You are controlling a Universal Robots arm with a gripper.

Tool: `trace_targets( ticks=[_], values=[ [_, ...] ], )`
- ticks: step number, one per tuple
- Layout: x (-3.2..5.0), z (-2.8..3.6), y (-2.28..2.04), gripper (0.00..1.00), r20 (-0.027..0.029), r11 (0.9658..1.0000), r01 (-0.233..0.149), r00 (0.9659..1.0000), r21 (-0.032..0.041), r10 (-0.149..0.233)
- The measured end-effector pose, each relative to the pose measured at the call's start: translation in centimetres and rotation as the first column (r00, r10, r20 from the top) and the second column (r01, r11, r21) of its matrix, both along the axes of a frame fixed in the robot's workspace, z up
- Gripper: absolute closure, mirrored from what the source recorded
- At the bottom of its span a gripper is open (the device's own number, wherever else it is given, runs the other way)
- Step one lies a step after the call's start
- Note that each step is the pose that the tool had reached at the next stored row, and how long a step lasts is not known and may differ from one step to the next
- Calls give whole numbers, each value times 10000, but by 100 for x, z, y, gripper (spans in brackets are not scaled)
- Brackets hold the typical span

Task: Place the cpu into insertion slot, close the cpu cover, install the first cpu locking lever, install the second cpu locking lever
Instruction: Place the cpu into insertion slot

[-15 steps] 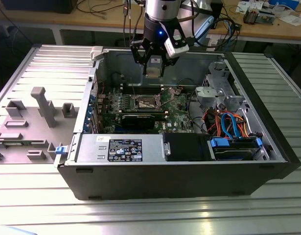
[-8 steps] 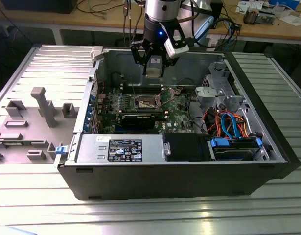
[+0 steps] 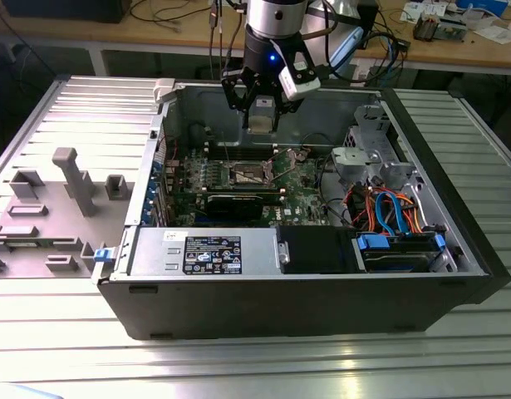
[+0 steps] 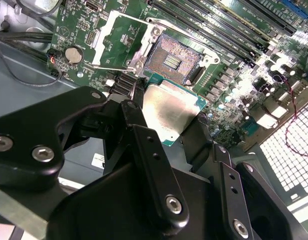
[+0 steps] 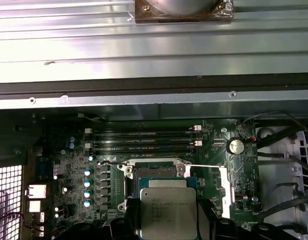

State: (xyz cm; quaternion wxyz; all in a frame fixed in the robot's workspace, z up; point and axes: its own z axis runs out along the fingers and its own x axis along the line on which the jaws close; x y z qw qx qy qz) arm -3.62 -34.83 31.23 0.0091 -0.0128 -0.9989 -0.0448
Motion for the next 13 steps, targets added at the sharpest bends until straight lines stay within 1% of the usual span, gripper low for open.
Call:
trace_targets(
  ticks=[4, 6, 13],
  values=[
    [0, -7, 0, 45, 0, 10000, 0, 10000, -1, 0],
    [0, -35, 0, 45, 0, 10000, 0, 10000, -3, 0],
    [0, -44, 0, 45, 0, 10000, 0, 10000, -3, 0]
  ],
)
